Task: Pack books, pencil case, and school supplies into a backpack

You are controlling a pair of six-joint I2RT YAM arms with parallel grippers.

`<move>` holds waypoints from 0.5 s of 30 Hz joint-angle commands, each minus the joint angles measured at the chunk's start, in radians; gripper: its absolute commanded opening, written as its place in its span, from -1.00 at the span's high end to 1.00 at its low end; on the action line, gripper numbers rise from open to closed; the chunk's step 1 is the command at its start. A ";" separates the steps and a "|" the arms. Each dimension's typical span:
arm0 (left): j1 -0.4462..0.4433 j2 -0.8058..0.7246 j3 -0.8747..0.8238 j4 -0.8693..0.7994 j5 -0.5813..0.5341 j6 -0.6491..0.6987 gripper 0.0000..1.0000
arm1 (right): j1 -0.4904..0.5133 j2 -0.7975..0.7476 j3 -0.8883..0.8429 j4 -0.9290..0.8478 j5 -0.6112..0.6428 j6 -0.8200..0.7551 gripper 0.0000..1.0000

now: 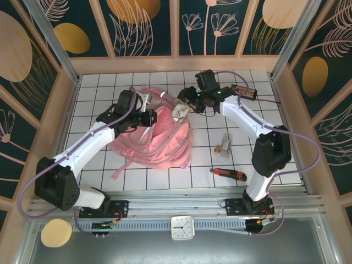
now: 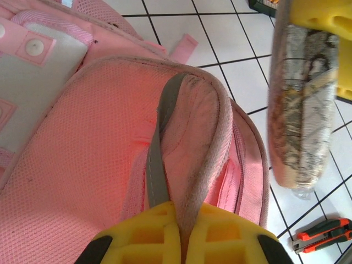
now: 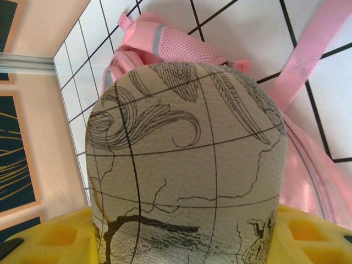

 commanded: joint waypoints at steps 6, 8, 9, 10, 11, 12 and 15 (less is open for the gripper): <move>0.005 -0.060 -0.004 0.120 0.014 -0.072 1.00 | 0.046 0.122 0.113 0.058 0.025 0.057 0.31; 0.005 -0.057 -0.006 0.131 0.013 -0.093 1.00 | 0.070 0.163 0.171 0.036 0.044 0.064 0.32; 0.005 -0.056 -0.007 0.134 0.000 -0.108 1.00 | 0.084 0.190 0.213 0.007 0.063 0.065 0.31; 0.004 -0.057 -0.008 0.137 -0.016 -0.123 1.00 | 0.098 0.216 0.248 -0.022 0.082 0.065 0.31; 0.004 -0.060 -0.014 0.150 -0.031 -0.144 1.00 | 0.112 0.239 0.279 -0.047 0.100 0.069 0.31; 0.004 -0.062 -0.023 0.168 -0.041 -0.167 1.00 | 0.126 0.257 0.292 -0.054 0.110 0.082 0.31; -0.008 -0.078 -0.033 0.211 -0.099 -0.217 1.00 | 0.166 0.274 0.261 -0.019 0.126 0.135 0.32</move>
